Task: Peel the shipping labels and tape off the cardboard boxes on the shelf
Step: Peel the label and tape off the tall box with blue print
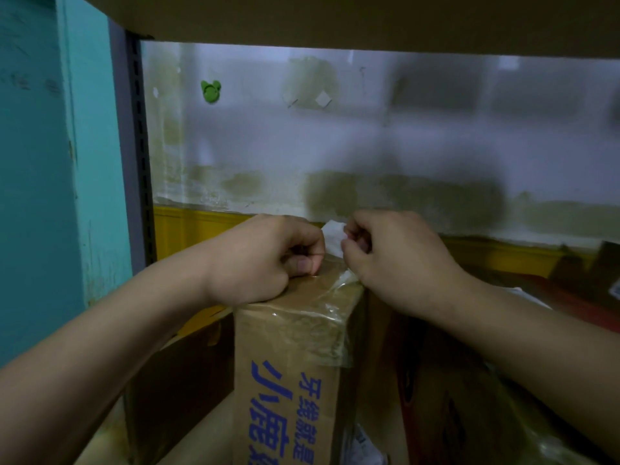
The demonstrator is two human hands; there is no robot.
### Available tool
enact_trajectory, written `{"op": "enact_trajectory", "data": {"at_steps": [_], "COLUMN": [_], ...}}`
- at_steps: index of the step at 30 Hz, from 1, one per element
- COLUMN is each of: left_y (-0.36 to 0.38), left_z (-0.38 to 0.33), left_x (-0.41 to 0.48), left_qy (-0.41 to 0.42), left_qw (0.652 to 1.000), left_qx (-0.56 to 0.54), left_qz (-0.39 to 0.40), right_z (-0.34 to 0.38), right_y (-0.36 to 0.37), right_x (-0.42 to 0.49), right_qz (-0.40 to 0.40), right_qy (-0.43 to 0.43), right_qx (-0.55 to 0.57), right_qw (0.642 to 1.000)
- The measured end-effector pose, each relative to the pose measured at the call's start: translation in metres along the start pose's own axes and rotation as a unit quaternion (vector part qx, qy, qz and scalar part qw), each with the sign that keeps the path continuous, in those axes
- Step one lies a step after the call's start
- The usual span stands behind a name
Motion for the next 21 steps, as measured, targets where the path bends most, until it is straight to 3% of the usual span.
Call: {"op": "enact_trajectory", "data": {"at_steps": [7,21], "left_y": [-0.0023,-0.0008], "left_z": [0.0077,0.0023], "left_x": [-0.0055,-0.0013], "left_qy": [0.0,0.012], "left_qw": [0.997,0.999], "left_qx": [-0.07,-0.049], "left_qz": [-0.027,-0.017], "right_z": [-0.0014,-0.0012], "right_y": [-0.0006,0.0004], "right_x": [-0.0005,0.0011], "right_qz": [0.008,0.012], "right_qy": [0.009,0.005], "right_qx": [0.004,0.008], "right_qw": [1.0,1.0]}}
Point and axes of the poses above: each hand's wrist, its own x-axis towards the middle knuckle, its own y-axis out of the palm, z = x × y, the point moved 9 cm from there along x, towards the middle knuckle, and after that the axes turned 11 degrees about z, right-handed, at the moved point
